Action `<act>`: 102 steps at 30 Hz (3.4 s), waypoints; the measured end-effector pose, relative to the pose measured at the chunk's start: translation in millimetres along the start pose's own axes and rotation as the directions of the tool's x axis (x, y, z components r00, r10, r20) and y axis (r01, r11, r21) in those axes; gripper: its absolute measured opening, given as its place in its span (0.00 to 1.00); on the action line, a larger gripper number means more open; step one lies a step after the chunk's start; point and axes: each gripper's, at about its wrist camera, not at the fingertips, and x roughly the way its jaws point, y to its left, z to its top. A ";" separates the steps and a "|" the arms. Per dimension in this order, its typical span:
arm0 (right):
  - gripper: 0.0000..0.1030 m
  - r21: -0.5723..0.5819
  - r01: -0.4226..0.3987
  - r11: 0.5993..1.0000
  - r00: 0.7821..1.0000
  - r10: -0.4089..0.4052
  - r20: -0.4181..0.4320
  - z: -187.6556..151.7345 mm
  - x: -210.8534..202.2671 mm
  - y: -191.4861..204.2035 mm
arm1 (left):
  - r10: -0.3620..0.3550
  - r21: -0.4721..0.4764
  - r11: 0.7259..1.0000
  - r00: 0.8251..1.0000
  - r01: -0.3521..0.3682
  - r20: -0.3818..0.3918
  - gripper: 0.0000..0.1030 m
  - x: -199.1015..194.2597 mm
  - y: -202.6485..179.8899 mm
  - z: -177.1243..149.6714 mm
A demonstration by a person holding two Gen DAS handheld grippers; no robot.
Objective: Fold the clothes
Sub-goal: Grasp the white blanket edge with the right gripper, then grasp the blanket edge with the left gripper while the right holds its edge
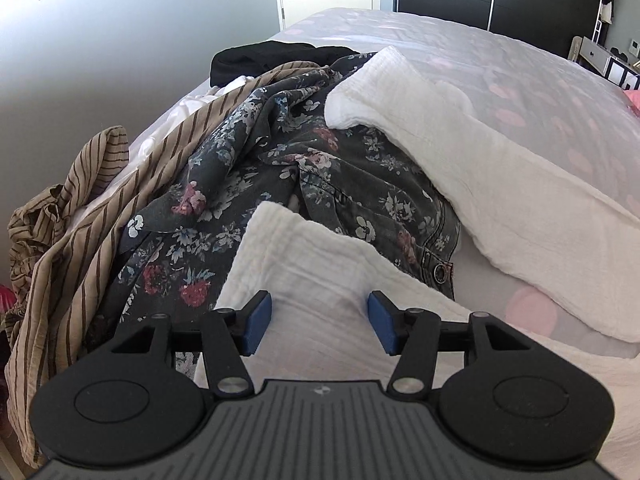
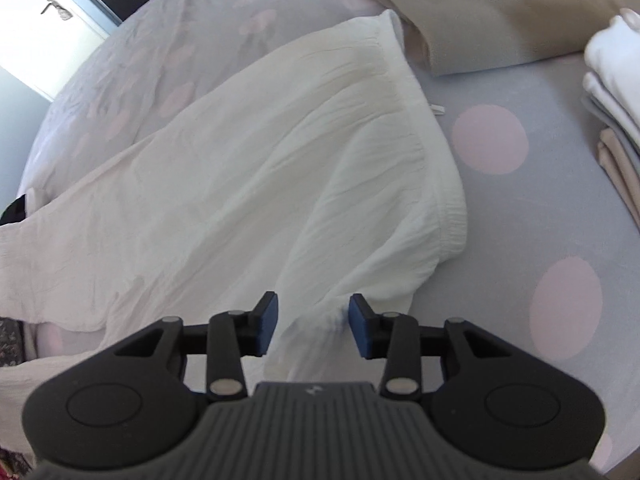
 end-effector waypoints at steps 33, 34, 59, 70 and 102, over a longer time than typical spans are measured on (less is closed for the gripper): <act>0.27 0.102 0.084 0.991 0.994 -0.090 0.056 31.3 16.4 -38.8 | 0.038 0.005 0.999 0.999 -0.037 -0.007 0.55 12.4 -5.3 7.5; 0.27 0.092 0.077 0.993 0.995 -0.083 0.056 34.6 18.1 -32.7 | 0.040 0.008 0.999 0.999 -0.040 -0.007 0.55 12.8 -6.0 7.7; 0.12 0.100 0.194 0.976 0.981 -0.193 -0.024 33.7 19.1 -22.0 | 0.034 0.037 0.999 0.999 -0.034 -0.011 0.55 14.1 -6.1 12.0; 0.11 0.285 0.270 0.920 0.963 -0.253 -0.096 23.2 -3.1 -127.5 | 0.023 0.027 0.999 1.000 -0.023 -0.011 0.55 8.8 -0.3 10.6; 0.38 0.396 0.180 0.900 0.982 -0.185 -0.025 5.0 -28.2 -161.4 | -0.138 -0.114 0.987 0.971 0.117 -0.197 0.65 -18.8 66.2 -43.6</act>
